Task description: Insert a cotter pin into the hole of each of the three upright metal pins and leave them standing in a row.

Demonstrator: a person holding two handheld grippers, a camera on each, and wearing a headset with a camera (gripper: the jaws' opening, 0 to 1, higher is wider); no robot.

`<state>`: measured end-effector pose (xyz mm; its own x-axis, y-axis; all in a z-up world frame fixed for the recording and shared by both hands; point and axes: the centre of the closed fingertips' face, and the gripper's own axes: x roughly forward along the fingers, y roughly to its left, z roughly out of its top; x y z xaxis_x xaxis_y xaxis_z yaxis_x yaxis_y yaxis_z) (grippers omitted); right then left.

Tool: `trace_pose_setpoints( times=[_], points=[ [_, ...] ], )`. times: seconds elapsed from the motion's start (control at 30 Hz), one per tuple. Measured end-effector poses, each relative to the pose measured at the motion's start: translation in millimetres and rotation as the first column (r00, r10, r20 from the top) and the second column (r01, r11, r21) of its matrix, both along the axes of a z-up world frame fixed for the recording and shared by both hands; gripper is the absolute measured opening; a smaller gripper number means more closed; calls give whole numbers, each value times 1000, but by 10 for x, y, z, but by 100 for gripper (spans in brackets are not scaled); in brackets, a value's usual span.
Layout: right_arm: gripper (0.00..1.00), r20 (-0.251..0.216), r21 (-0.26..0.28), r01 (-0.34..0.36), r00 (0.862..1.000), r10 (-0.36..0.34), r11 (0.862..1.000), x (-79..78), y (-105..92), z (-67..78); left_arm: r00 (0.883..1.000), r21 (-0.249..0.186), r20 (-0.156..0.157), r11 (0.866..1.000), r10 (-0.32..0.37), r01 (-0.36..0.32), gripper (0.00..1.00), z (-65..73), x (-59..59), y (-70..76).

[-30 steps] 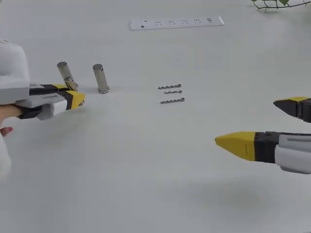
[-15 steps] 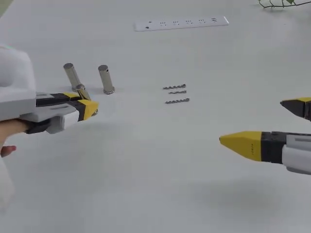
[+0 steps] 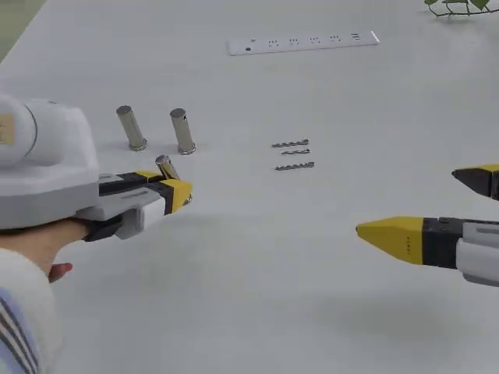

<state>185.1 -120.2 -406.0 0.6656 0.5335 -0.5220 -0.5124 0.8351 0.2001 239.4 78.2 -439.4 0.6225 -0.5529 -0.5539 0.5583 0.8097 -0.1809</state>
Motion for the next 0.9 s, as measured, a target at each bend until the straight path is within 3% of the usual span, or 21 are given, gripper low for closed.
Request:
trace_pose_setpoints(
  times=[0.1,0.43,0.7,0.77,0.9],
  points=[
    [92,-3,-1,-7,1000,7,1000,0,3,-5,1000,1,-6,1000,10,-10,5,-47,-27,-30],
    [91,-4,-14,-30,1000,30,999,14,3,-4,1000,84,-2,996,-4,4,5,-214,-16,-34],
    [90,-13,-14,-38,999,37,999,12,31,-20,999,91,-11,995,-36,37,5,-311,-40,-87],
    [90,-14,-15,-41,999,41,999,13,39,-24,998,103,13,992,-69,67,5,-306,-46,-118],
    [90,-17,-17,-45,999,45,999,13,51,-28,997,101,13,992,-75,73,5,-312,-50,-139]
  ],
)
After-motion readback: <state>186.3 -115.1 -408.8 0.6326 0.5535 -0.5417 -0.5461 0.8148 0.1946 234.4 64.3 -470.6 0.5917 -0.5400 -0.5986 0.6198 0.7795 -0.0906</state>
